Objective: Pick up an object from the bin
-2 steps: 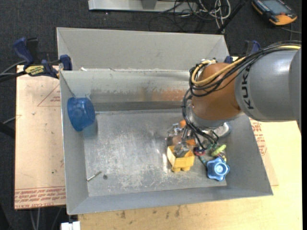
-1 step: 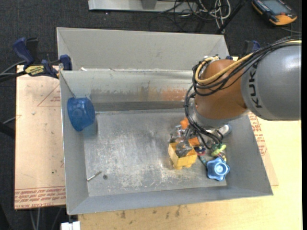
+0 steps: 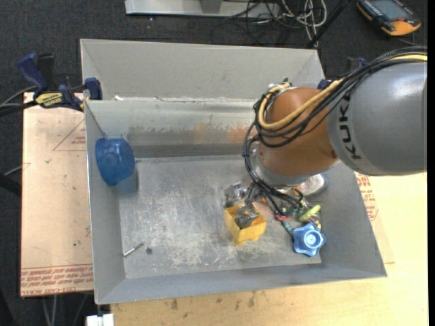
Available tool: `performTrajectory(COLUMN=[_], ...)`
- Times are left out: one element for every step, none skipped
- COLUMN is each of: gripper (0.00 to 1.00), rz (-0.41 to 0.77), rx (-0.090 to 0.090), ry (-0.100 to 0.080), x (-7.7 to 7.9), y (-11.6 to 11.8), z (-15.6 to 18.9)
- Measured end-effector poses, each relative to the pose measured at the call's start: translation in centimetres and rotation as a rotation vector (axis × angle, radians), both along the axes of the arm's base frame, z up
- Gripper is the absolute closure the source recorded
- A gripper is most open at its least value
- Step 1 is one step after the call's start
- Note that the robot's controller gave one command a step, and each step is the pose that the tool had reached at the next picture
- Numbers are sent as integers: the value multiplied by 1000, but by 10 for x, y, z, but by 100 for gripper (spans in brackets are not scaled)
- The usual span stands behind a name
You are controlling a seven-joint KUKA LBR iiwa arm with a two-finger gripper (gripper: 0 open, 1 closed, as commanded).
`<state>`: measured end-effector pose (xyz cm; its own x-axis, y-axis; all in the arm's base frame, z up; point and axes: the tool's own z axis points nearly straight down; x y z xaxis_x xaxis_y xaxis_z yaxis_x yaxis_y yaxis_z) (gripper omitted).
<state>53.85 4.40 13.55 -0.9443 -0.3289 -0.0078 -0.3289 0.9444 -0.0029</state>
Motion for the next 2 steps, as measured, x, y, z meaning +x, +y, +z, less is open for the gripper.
performTrajectory(gripper=[100,100], rz=[25,38], rx=[6,2], ry=[11,6], x=[-4,1], y=[29,1], z=[15,86])
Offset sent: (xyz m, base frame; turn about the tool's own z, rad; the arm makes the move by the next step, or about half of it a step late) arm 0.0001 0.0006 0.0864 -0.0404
